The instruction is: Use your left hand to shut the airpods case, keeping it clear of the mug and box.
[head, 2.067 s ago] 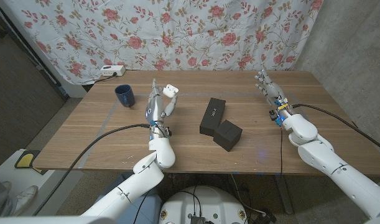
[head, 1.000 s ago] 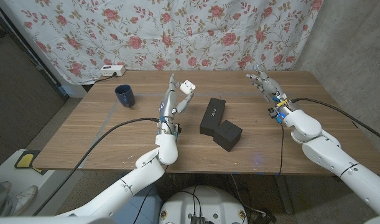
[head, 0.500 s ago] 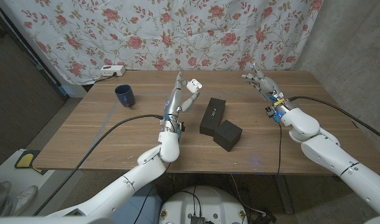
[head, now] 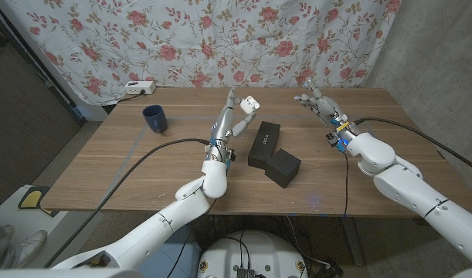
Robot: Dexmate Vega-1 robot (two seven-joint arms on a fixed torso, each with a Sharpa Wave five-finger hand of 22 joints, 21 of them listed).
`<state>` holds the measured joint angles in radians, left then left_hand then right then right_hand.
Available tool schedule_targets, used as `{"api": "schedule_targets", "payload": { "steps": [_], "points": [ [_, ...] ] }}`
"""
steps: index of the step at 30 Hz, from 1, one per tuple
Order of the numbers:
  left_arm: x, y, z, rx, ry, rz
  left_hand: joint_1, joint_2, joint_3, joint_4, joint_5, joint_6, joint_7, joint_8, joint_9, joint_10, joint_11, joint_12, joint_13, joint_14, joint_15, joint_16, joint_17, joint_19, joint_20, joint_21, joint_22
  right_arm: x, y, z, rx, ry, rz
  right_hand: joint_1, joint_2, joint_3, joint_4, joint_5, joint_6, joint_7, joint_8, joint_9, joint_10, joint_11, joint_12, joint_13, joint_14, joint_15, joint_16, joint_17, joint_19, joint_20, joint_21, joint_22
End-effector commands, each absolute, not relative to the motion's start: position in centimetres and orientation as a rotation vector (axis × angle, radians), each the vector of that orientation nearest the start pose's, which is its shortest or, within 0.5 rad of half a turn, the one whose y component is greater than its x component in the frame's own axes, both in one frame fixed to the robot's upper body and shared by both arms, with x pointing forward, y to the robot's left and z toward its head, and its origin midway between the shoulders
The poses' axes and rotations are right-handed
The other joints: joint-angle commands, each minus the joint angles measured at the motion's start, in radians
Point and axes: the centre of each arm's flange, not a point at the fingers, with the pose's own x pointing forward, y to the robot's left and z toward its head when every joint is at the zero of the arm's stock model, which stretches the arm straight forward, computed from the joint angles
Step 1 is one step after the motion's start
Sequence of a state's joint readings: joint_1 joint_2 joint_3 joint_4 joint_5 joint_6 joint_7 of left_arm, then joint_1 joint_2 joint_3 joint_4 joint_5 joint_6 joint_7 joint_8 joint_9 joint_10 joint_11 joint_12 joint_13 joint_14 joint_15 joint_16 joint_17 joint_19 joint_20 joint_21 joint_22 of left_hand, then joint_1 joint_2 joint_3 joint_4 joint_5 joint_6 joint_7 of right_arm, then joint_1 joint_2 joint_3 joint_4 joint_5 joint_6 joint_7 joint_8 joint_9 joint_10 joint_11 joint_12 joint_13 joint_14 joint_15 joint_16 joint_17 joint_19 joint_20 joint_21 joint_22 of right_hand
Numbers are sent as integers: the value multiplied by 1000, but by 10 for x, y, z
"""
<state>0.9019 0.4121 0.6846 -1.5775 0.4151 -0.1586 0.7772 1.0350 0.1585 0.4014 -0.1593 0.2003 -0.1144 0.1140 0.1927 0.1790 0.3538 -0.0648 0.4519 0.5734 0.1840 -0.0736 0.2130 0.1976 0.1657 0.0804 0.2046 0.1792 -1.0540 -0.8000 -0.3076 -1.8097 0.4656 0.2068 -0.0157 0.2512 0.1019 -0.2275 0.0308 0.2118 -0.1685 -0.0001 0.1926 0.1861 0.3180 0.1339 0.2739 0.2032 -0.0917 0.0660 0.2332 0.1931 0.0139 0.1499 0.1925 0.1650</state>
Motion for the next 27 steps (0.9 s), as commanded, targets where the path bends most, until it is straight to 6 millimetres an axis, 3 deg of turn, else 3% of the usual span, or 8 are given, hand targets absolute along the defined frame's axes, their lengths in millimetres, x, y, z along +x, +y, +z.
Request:
{"api": "schedule_targets", "payload": {
  "steps": [1, 12, 18, 27],
  "points": [
    [558, 93, -39, 613, -1083, 146, 13, 3, 0, -3, 4, 2, -5, 7, 5, 145, -132, 5, 2, 3, -4, 1, 2, -1, -1, -2, 4, 545, -256, 12, -388, -695, 357, -9, 1, -5, 7, 5, -6, -2, 1, 3, 19, 5, 6, 5, 3, 8, 8, 5, 2, 12, 2, 5],
    [559, 88, -42, 627, -1095, 142, 17, 2, -1, -3, 4, 5, -9, 7, 5, 148, -135, 6, 3, 4, -4, 1, 2, -2, -2, -1, 3, 539, -247, 12, -431, -675, 374, -13, 1, -7, 10, 7, -16, 11, -1, 3, 32, 9, 5, 6, 10, 21, 8, 4, 1, 15, 0, 5],
    [557, 84, -44, 619, -1102, 142, 19, 0, -2, -3, 5, 14, -18, 9, 4, 157, -140, 10, 4, 12, -8, 3, 2, 0, 3, 0, 3, 536, -242, 11, -456, -656, 363, -18, 1, -9, 14, 9, -28, 17, -4, 3, 44, 10, 5, 8, 23, 43, 10, 4, -6, 35, -4, 5],
    [556, 81, -44, 627, -1110, 128, 22, -3, -5, -4, 5, 18, -21, 9, 4, 160, -142, 11, 5, 15, -10, 3, 1, 2, 6, 1, 3, 535, -236, 9, -481, -635, 370, -22, -1, -11, 16, 10, -34, 22, -4, 4, 54, 15, 7, 10, 29, 54, 11, 4, -9, 44, -4, 5]
  ]
}}
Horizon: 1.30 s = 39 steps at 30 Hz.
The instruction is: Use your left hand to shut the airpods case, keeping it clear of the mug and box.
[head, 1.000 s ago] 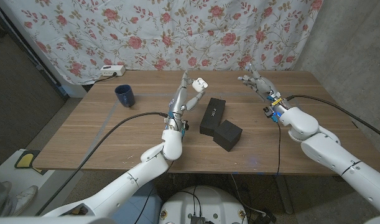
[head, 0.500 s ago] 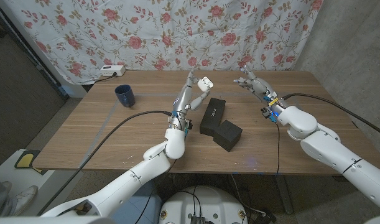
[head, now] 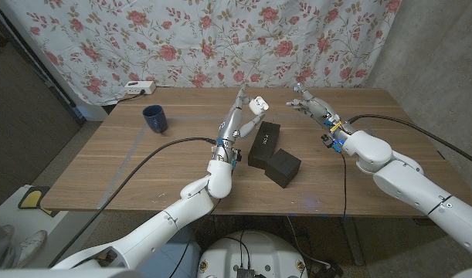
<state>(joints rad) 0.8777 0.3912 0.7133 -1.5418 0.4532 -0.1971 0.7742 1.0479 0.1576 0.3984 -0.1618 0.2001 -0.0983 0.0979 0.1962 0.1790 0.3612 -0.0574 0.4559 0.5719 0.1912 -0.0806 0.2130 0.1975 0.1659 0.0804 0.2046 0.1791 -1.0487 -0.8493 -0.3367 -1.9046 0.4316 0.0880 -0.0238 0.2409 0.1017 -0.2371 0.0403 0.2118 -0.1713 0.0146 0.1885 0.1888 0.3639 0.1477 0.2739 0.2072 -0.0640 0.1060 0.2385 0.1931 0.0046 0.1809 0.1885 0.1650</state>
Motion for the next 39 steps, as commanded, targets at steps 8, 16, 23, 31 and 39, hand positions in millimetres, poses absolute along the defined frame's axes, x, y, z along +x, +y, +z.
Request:
{"api": "schedule_targets", "payload": {
  "steps": [8, 16, 23, 31, 39],
  "points": [
    [556, 76, -43, 637, -1122, 109, 4, -5, -7, 3, 4, 3, -6, 4, 4, 153, -150, 7, 7, 7, -2, 2, 2, 2, 6, 1, 3, 532, -235, 7, -488, -629, 377, -15, -1, -3, 9, 11, -34, 12, 0, 1, 7, -2, 4, 8, 0, 27, 4, 5, 1, 16, 0, 6],
    [556, 73, -45, 642, -1123, 109, 2, -5, -10, 5, 4, 4, -7, 3, 4, 152, -151, 6, 7, 7, -3, 2, 2, 1, 7, 1, 3, 528, -234, 9, -507, -624, 387, -17, 0, -3, 11, 12, -35, 15, 1, 1, 14, -3, 6, 10, 0, 30, 3, 5, 1, 17, 0, 6],
    [559, 70, -46, 656, -1104, 96, 7, 0, -8, 4, 4, 6, -6, 3, 4, 151, -150, 6, 8, 7, 0, 2, 3, 1, 11, 1, 3, 527, -232, 8, -513, -621, 406, -17, 1, -2, 12, 13, -35, 16, 2, 1, 23, -5, 8, 11, 1, 30, 2, 5, 0, 16, 0, 6],
    [561, 66, -46, 678, -1099, 87, 8, -4, -11, 2, 4, 8, -9, 2, 4, 152, -152, 6, 8, 8, -2, 1, 2, 1, 9, 1, 3, 525, -230, 8, -520, -622, 418, -17, 3, -2, 13, 14, -36, 16, 2, 1, 26, -11, 9, 13, 4, 31, 2, 4, 0, 17, 0, 6],
    [562, 61, -46, 699, -1108, 77, 11, -5, -11, 1, 3, 10, -11, 2, 4, 153, -152, 6, 9, 8, -2, 1, 1, 1, 9, 1, 3, 524, -227, 7, -517, -625, 439, -16, 5, -1, 13, 15, -36, 16, 3, 1, 35, -12, 11, 15, 7, 31, 2, 4, 0, 17, 0, 6]
  ]
}}
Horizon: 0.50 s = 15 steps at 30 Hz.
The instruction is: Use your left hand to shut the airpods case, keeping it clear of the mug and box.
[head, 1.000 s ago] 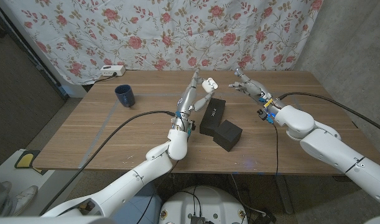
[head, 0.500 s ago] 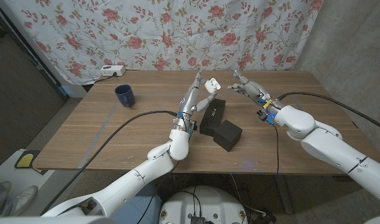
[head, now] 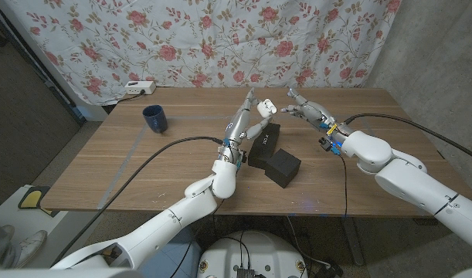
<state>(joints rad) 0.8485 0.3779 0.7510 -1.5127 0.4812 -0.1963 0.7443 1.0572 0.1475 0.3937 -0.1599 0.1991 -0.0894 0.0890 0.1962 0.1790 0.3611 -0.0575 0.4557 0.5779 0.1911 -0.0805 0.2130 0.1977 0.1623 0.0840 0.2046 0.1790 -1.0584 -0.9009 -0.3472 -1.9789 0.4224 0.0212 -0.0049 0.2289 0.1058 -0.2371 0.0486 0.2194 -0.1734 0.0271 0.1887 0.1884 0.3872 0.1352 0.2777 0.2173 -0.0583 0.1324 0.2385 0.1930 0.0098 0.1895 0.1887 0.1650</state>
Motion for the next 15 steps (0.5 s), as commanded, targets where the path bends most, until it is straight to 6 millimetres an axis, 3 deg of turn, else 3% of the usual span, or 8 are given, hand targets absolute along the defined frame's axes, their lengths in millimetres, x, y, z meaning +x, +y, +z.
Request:
{"api": "schedule_targets", "payload": {
  "steps": [1, 15],
  "points": [
    [562, 60, -46, 697, -1108, 77, 2, 4, -7, -1, 4, 1, -2, 2, 4, 154, -152, 7, 3, 8, -1, 1, 1, 4, 5, 1, 3, 524, -227, 7, -508, -625, 445, -4, 1, -1, 5, 7, -34, 4, 3, 1, 13, 0, 8, 6, 1, 4, 2, 4, -5, 9, 0, 6],
    [564, 52, -50, 720, -1109, 57, 6, 1, -9, -2, 5, 2, -9, 1, 4, 156, -154, 7, 4, 9, -3, 0, 0, 4, 5, 1, 3, 527, -221, 0, -396, -643, 517, 1, 7, 4, 5, 9, -33, 4, 5, 1, 19, -6, 8, 11, -3, 2, -2, 4, -17, 8, -4, 6]
  ]
}}
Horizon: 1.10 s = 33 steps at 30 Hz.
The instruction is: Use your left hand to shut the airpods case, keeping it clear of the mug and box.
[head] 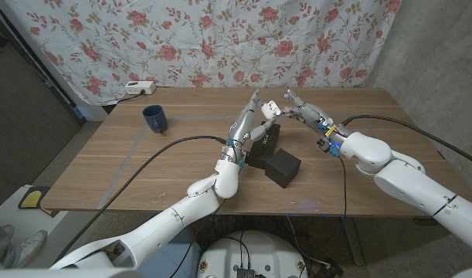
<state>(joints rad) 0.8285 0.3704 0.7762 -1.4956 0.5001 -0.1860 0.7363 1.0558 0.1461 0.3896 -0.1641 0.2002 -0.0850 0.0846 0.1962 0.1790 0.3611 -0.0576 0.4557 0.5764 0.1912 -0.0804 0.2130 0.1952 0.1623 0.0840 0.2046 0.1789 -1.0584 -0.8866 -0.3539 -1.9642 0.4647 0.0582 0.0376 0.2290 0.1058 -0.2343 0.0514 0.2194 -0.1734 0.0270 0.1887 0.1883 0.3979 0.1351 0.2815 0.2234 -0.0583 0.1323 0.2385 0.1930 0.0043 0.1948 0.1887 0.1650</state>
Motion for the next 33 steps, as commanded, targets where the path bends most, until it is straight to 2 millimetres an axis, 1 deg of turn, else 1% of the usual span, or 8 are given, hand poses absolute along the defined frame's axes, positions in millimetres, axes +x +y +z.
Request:
{"api": "schedule_targets", "payload": {
  "steps": [1, 5, 6, 7, 11, 12, 27, 33],
  "points": [
    [564, 52, -51, 720, -1111, 60, 7, 3, -5, 2, 3, -3, -4, 1, 4, 156, -154, 7, 5, 10, -2, 0, 3, 4, 5, 1, 3, 527, -221, -1, -385, -643, 519, 2, 8, 2, 2, 10, -33, 4, 6, 1, 8, -5, 4, 5, -3, 2, -2, 4, -13, 2, -5, 6],
    [565, 51, -54, 724, -1101, 56, 7, 4, -6, 3, 3, -2, -4, 1, 4, 155, -154, 7, 5, 10, -2, 0, 3, 4, 7, 1, 3, 528, -220, -2, -353, -645, 537, 6, 11, 5, 0, 10, -31, 4, 7, 1, 8, -6, 4, 8, 4, -2, 0, 4, -19, 6, -6, 5],
    [565, 51, -55, 720, -1102, 47, 8, 4, -6, 3, 3, -2, -5, 1, 4, 155, -153, 7, 5, 10, -3, 0, 3, 4, 6, 1, 3, 529, -219, -2, -349, -645, 542, 15, 15, 10, -3, 10, -30, 4, 8, 1, 11, -4, 4, 11, 19, -17, 5, 4, -19, 6, -5, 5],
    [565, 51, -55, 726, -1100, 52, 8, 4, -6, 3, 3, -2, -6, 1, 4, 155, -153, 7, 5, 10, -3, 0, 3, 4, 6, 1, 3, 529, -219, -2, -346, -645, 543, 17, 16, 11, -4, 10, -31, 5, 8, 1, 12, -3, 5, 12, 22, -22, 6, 4, -18, 6, -5, 5],
    [565, 50, -57, 722, -1099, 48, 9, 4, -7, 3, 3, -2, -5, 0, 4, 156, -154, 7, 6, 10, -2, 0, 3, 4, 7, 1, 3, 529, -219, -3, -329, -656, 540, 24, 18, 15, -7, 10, -28, 4, 10, 1, 7, -7, 3, 15, 17, -25, 3, 5, -20, 9, -5, 5],
    [565, 50, -57, 720, -1098, 47, 9, 3, -7, 3, 3, -1, -6, 1, 4, 157, -150, 7, 6, 10, -3, 0, 3, 4, 6, 1, 3, 529, -219, -3, -324, -656, 538, 28, 19, 17, -9, 10, -27, 4, 11, 2, 4, -8, 1, 16, 13, -27, 2, 5, -21, 9, -5, 5],
    [563, 50, -60, 730, -1097, 42, 12, 5, -9, 4, 3, 0, -7, 0, 4, 158, -153, 7, 6, 11, -4, 0, 4, 4, 8, 1, 3, 526, -219, -6, -318, -661, 543, 53, 25, 32, -20, 6, -24, -3, 12, 2, -14, -17, -6, 32, 0, -24, -6, 6, -29, 11, -4, 5],
    [561, 52, -62, 725, -1098, 42, 11, 5, -11, 5, 3, 0, -8, 0, 4, 158, -152, 7, 7, 11, -4, 0, 4, 4, 8, 1, 3, 526, -220, -5, -327, -663, 539, 58, 25, 36, -21, 3, -25, -8, 12, 2, -47, -19, -18, 40, -17, -20, -14, 7, -33, 12, -4, 5]
  ]
}}
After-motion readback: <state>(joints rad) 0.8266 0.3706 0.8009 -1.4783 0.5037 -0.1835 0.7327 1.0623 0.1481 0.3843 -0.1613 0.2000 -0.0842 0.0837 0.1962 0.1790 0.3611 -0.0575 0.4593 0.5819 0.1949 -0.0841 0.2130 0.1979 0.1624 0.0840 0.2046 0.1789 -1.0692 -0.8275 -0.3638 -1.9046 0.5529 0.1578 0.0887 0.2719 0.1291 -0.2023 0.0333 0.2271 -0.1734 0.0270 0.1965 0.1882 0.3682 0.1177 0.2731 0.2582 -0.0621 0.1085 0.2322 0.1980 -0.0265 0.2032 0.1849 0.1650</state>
